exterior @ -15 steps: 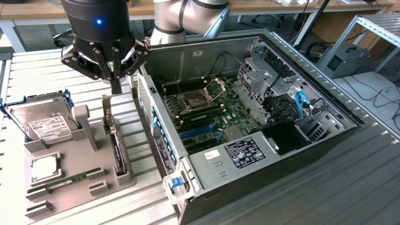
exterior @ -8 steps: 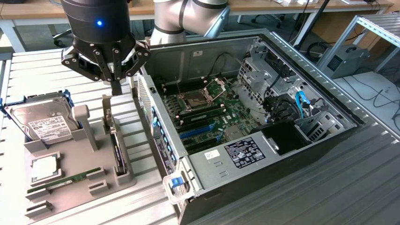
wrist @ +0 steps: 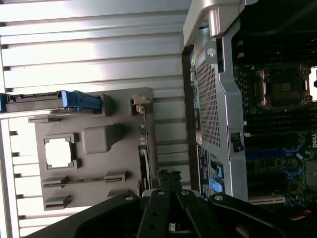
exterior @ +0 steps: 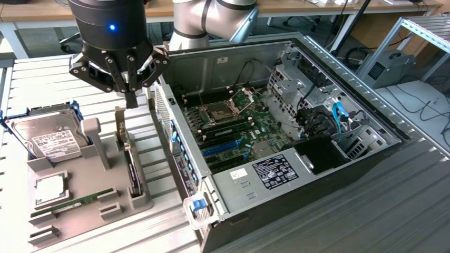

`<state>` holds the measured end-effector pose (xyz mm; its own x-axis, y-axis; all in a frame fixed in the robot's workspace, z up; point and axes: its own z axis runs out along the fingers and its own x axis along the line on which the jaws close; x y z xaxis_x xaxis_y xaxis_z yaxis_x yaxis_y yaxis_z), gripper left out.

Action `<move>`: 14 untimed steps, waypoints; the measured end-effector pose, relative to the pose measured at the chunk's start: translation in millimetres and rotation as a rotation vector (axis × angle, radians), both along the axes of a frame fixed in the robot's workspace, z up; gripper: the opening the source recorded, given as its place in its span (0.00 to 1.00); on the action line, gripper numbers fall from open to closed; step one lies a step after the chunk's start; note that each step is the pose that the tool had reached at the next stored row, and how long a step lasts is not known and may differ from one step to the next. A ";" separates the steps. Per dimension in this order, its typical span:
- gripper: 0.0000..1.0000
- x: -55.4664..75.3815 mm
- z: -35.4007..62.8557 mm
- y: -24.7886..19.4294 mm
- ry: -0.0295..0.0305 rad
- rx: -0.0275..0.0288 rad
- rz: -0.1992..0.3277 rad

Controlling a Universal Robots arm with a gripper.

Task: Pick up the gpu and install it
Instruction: 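Reach for the gpu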

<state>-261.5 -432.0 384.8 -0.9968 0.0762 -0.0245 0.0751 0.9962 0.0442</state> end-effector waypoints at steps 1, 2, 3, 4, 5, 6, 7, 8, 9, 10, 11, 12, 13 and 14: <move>0.11 0.0 0.0 -0.4 0.0000 0.0000 0.000; 0.11 0.0 0.0 -0.9 0.0000 0.0000 0.000; 0.11 0.0 0.0 -1.3 0.0001 0.0000 0.000; 0.11 0.0 0.0 -1.7 0.0000 0.0000 0.000; 0.11 0.0 0.0 -2.2 0.0000 -0.0001 0.000; 0.11 0.0 -0.1 -2.7 0.0000 0.0000 0.000; 0.11 0.0 -0.1 -3.5 0.0001 0.0000 0.000; 0.11 0.0 -0.1 -4.2 0.0000 -0.0001 0.000; 0.11 0.0 -0.1 -4.9 0.0001 -0.0001 0.000; 0.11 0.0 -0.1 -5.5 0.0001 -0.0001 0.000; 0.11 0.0 -0.2 -5.9 0.0001 0.0000 0.000; 0.11 0.0 -0.2 -6.4 0.0000 -0.0001 0.000; 0.11 0.0 -0.2 -6.9 0.0000 0.0000 0.000; 0.11 0.0 -0.2 -7.4 0.0001 0.0000 0.000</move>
<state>-261.5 -439.4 384.6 -0.9968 0.0762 -0.0244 0.0751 0.9962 0.0442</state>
